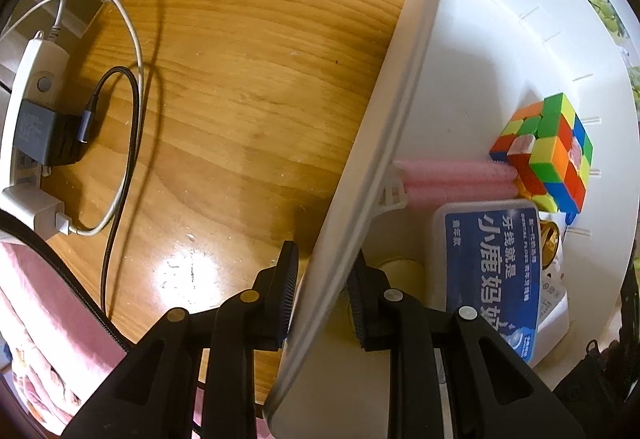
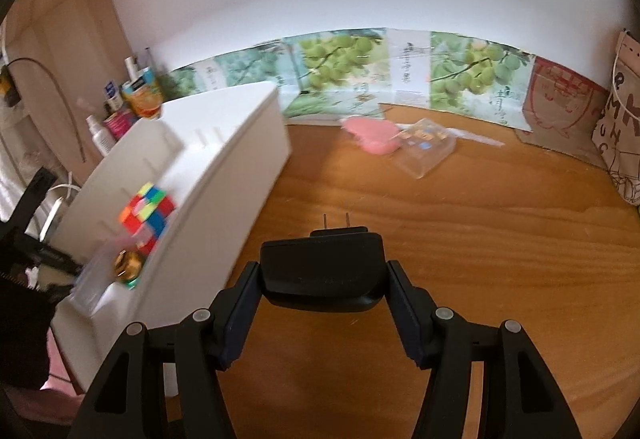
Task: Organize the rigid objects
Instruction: 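Carry the black charger with the right tool and release it in the tray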
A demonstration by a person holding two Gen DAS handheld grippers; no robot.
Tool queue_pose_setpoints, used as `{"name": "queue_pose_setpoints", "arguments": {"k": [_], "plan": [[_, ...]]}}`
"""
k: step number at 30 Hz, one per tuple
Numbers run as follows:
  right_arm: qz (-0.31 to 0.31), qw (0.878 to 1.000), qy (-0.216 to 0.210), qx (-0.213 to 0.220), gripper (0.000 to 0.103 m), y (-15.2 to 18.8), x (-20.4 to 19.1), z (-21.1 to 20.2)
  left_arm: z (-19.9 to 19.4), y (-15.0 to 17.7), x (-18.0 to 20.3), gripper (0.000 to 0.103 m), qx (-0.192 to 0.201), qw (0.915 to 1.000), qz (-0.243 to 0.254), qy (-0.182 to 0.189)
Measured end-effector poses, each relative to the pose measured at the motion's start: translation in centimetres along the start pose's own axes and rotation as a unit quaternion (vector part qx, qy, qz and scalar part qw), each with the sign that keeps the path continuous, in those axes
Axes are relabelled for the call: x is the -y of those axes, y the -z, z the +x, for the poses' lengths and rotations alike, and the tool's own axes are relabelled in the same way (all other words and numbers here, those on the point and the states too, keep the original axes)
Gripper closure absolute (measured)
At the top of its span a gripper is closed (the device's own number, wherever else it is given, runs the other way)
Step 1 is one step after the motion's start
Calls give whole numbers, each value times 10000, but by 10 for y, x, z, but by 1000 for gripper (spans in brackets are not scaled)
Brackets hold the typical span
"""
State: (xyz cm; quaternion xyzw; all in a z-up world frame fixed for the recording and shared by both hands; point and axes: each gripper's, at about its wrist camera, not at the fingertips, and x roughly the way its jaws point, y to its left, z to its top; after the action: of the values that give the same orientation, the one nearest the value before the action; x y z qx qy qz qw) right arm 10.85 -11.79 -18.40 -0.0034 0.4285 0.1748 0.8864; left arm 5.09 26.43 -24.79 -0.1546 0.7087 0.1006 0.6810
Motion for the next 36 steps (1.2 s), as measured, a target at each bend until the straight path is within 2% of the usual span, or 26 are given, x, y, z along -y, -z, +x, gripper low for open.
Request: {"name": "queue_pose_setpoints", "arguments": {"k": [7, 19, 36], "plan": [[-130, 9997, -130, 163, 41, 6, -32, -21, 1, 5, 4, 78, -73, 9996, 268, -2], [-355, 9975, -355, 497, 41, -8, -80, -39, 0, -1, 13, 79, -244, 9975, 664, 34], [-948, 9911, -821, 452, 41, -28, -141, -17, 11, -13, 9, 79, -396, 9945, 966, 96]]}}
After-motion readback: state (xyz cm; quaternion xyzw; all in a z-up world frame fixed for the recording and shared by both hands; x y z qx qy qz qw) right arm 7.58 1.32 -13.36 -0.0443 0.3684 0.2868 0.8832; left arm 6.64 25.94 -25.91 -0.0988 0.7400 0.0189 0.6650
